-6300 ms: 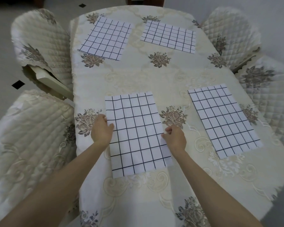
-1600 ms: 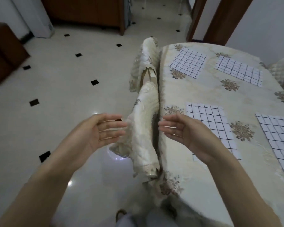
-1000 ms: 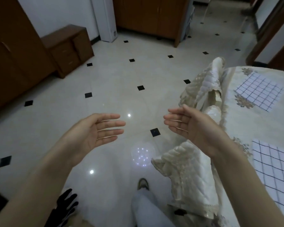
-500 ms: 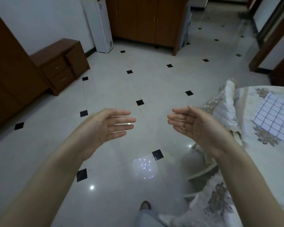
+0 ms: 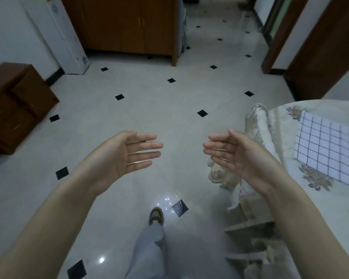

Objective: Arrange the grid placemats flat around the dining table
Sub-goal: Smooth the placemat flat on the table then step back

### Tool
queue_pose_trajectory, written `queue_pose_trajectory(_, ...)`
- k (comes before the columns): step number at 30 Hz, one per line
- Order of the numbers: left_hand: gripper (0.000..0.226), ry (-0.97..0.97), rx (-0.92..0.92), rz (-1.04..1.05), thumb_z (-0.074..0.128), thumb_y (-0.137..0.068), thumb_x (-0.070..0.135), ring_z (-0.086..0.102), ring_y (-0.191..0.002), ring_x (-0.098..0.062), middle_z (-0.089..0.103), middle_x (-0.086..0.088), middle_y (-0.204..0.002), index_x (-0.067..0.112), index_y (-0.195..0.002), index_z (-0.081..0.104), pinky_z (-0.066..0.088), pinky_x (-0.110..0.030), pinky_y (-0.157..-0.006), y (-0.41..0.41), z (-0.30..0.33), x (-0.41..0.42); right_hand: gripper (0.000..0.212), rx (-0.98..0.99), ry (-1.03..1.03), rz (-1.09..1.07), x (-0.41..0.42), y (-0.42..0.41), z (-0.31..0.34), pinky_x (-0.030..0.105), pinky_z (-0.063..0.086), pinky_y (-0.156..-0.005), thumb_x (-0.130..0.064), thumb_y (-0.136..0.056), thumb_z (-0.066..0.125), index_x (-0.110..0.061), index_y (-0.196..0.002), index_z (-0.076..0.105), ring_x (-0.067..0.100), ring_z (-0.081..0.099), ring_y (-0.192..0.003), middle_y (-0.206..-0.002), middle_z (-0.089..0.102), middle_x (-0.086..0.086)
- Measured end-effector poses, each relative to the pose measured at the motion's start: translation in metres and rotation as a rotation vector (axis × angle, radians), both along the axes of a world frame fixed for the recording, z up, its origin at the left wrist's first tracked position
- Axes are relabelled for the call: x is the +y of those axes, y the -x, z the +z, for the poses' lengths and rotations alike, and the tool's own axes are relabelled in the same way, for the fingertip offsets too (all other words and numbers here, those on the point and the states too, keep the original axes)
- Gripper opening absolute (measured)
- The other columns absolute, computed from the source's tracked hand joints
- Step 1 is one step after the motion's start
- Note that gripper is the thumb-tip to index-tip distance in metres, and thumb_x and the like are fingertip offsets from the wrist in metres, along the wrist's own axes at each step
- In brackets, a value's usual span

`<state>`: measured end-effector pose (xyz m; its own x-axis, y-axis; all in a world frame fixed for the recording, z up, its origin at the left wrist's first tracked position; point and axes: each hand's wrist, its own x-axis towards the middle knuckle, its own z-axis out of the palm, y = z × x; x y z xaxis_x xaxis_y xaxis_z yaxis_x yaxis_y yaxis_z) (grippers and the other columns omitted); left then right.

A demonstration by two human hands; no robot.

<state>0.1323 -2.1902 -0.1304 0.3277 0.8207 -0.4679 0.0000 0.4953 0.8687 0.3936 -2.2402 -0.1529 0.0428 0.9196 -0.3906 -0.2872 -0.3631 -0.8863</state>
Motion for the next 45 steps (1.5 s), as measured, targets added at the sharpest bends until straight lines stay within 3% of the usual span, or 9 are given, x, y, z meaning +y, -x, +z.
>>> queue_pose_trajectory(11, 0.039, -0.055, 0.011, -0.244, 0.032, -0.102, 0.025, 0.07, -0.103, -0.024, 0.074, -0.009, -0.11, 0.007, -0.117, 0.064, 0.05, -0.039, -0.093, -0.042, 0.016, 0.237, 0.039, -0.013, -0.041, -0.211, 0.178, -0.018, 0.02, 0.034, 0.053, -0.095, -0.034, -0.101, 0.038, -0.009, -0.105, 0.068, 0.024, 0.071, -0.102, -0.106, 0.074, 0.012)
queue_pose_trajectory(21, 0.037, -0.005, -0.013, -0.432, 0.036, -0.1, 0.024, 0.07, -0.104, -0.024, 0.074, -0.009, -0.109, 0.007, -0.116, 0.064, 0.05, -0.039, -0.093, -0.137, 0.007, 0.373, 0.039, -0.017, -0.008, -0.4, 0.278, -0.086, 0.012, 0.037, 0.051, -0.097, -0.035, -0.101, 0.04, -0.008, -0.107, 0.067, 0.024, 0.07, -0.104, -0.108, 0.073, 0.013)
queue_pose_trajectory(35, 0.036, -0.065, -0.025, -0.66, 0.035, -0.101, 0.026, 0.071, -0.101, -0.021, 0.074, -0.006, -0.109, 0.01, -0.118, 0.063, 0.051, -0.036, -0.09, -0.402, 0.021, 0.575, 0.041, 0.01, -0.045, -0.645, 0.43, -0.311, 0.011, 0.032, 0.055, -0.091, -0.034, -0.102, 0.037, -0.006, -0.111, 0.065, 0.024, 0.07, -0.104, -0.108, 0.073, 0.013)
queue_pose_trajectory(45, 0.037, -0.041, -0.012, -0.91, 0.033, -0.102, 0.025, 0.071, -0.102, -0.022, 0.074, -0.006, -0.109, 0.011, -0.117, 0.064, 0.051, -0.037, -0.091, -0.567, 0.014, 0.628, 0.041, 0.001, 0.004, -0.877, 0.443, -0.42, 0.005, 0.033, 0.055, -0.092, -0.034, -0.102, 0.037, -0.007, -0.113, 0.064, 0.023, 0.07, -0.104, -0.108, 0.073, 0.012)
